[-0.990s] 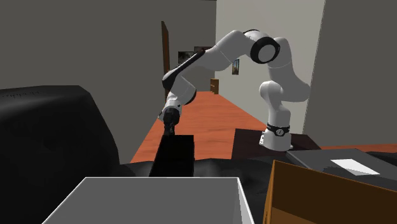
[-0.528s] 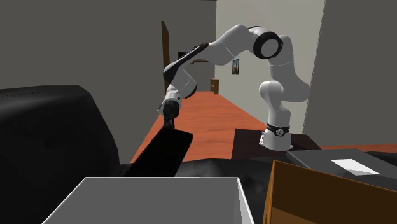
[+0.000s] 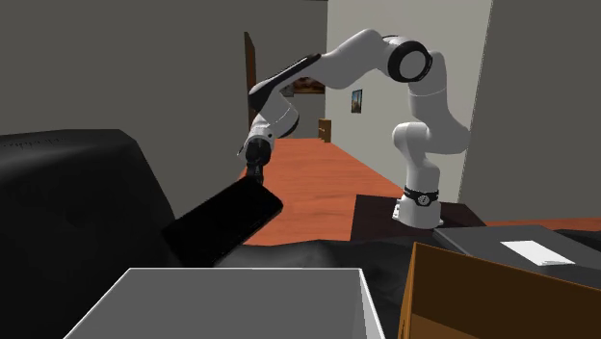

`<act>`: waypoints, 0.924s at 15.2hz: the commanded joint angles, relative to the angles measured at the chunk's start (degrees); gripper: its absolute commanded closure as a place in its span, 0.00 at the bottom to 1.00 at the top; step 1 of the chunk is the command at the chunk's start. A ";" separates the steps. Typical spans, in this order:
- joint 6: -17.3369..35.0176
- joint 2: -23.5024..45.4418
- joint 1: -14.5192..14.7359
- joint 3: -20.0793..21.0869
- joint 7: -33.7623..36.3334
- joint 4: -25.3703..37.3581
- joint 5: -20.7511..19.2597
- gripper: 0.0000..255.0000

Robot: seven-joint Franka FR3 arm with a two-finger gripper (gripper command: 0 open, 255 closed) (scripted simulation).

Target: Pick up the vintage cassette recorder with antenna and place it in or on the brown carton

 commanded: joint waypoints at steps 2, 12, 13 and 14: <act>0.13 -1.79 0.72 -0.78 1.53 0.22 -1.13 1.00; 0.46 -6.73 2.72 -2.88 6.74 1.56 -4.85 1.00; 0.48 -7.19 2.90 -3.07 7.28 1.75 -5.22 1.00; 0.50 -7.64 3.08 -3.25 7.82 1.96 -5.58 1.00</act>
